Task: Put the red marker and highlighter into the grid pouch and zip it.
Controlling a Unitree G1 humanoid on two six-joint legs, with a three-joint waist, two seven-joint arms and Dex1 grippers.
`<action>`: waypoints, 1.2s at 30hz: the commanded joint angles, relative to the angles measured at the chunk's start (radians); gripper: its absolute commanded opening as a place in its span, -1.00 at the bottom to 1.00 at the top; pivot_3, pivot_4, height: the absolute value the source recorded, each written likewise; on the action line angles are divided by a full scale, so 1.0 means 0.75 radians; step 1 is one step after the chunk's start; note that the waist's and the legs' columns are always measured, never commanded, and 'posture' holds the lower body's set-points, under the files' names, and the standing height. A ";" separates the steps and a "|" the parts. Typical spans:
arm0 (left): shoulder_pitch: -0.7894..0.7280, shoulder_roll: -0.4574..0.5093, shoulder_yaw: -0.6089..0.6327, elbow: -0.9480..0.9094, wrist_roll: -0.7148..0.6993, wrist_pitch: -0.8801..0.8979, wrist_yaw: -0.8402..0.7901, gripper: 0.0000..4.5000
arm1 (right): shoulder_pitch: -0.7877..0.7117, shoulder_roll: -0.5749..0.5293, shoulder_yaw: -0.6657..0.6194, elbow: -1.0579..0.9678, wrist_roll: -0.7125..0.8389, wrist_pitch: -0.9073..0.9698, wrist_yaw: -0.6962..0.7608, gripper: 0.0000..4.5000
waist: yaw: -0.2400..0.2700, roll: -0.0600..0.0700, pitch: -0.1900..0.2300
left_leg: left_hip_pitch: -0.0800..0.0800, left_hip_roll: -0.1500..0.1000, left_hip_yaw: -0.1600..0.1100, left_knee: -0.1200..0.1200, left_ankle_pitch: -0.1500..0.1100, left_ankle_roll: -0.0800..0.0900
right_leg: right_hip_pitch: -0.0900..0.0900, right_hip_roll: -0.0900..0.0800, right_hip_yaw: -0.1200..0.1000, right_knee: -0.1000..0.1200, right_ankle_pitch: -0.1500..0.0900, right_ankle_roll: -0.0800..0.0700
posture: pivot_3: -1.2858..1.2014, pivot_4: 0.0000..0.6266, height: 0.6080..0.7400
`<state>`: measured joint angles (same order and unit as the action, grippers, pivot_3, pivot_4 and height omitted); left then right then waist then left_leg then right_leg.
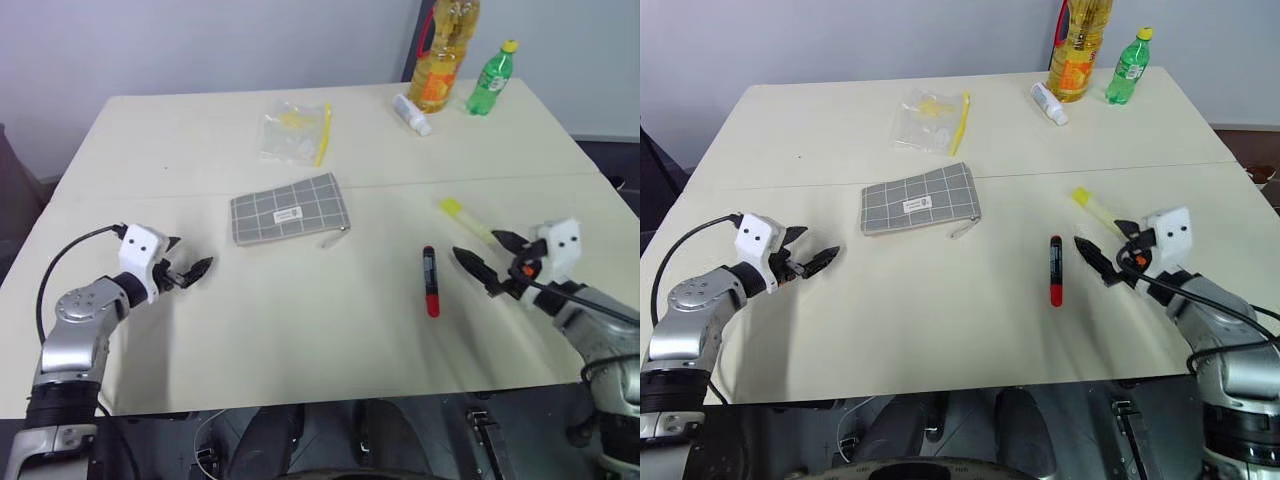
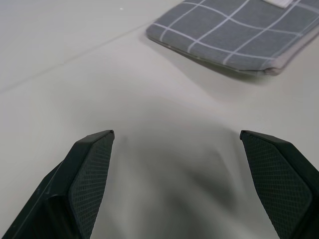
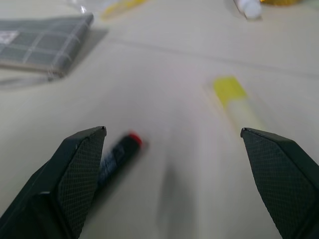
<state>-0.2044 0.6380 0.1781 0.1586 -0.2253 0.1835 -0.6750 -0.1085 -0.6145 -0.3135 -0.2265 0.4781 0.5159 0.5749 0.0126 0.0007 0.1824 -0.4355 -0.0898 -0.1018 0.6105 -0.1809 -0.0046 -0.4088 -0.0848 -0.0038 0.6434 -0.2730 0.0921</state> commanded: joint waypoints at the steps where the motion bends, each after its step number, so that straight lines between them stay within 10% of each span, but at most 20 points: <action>1: -0.057 -0.005 -0.013 0.046 0.062 -0.116 0.032 1.00 | -0.102 0.043 0.106 0.016 -0.057 -0.032 -0.029 0.76 | 0.000 0.000 0.000 | 0.000 0.000 0.000 0.000 0.000 0.000 | 0.000 0.000 0.000 0.000 0.000 0.000 | 0.03 -0.52 1.00; 9: -0.255 -0.007 -0.105 0.383 0.174 -0.374 -0.014 1.00 | -0.561 0.247 0.420 0.479 -0.388 -0.122 -0.223 -0.98 | -0.007 0.000 0.000 | 0.000 -0.001 0.000 0.001 0.001 0.000 | -0.002 0.002 0.000 0.005 0.003 0.004 | 0.03 -0.52 1.00; 25: -0.585 0.009 -0.282 0.961 0.332 -0.750 -0.265 1.00 | -1.198 0.570 0.583 1.519 -0.685 -0.458 -0.333 -0.98 | -0.024 0.000 0.000 | 0.001 -0.002 0.000 0.000 0.004 -0.002 | -0.005 0.005 0.000 0.014 0.006 0.006 | 0.03 -0.52 1.00; 36: -0.667 -0.018 -0.322 1.121 0.392 -0.925 -0.297 1.00 | -1.290 0.641 0.539 1.743 -0.679 -0.592 -0.221 -0.98 | -0.034 0.001 0.000 | 0.005 -0.003 0.000 0.000 0.004 -0.002 | -0.004 0.006 0.000 0.017 0.006 0.006 | 0.03 -0.52 1.00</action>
<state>-0.7046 0.6331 -0.0273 0.9799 0.0434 -0.4905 -0.8725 -1.0428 -0.1405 0.1011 1.0975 -0.0343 0.1025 0.3886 -0.0130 0.0011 0.1821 -0.4321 -0.0918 -0.1021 0.6105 -0.1782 -0.0063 -0.4115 -0.0803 -0.0037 0.6563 -0.2682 0.0967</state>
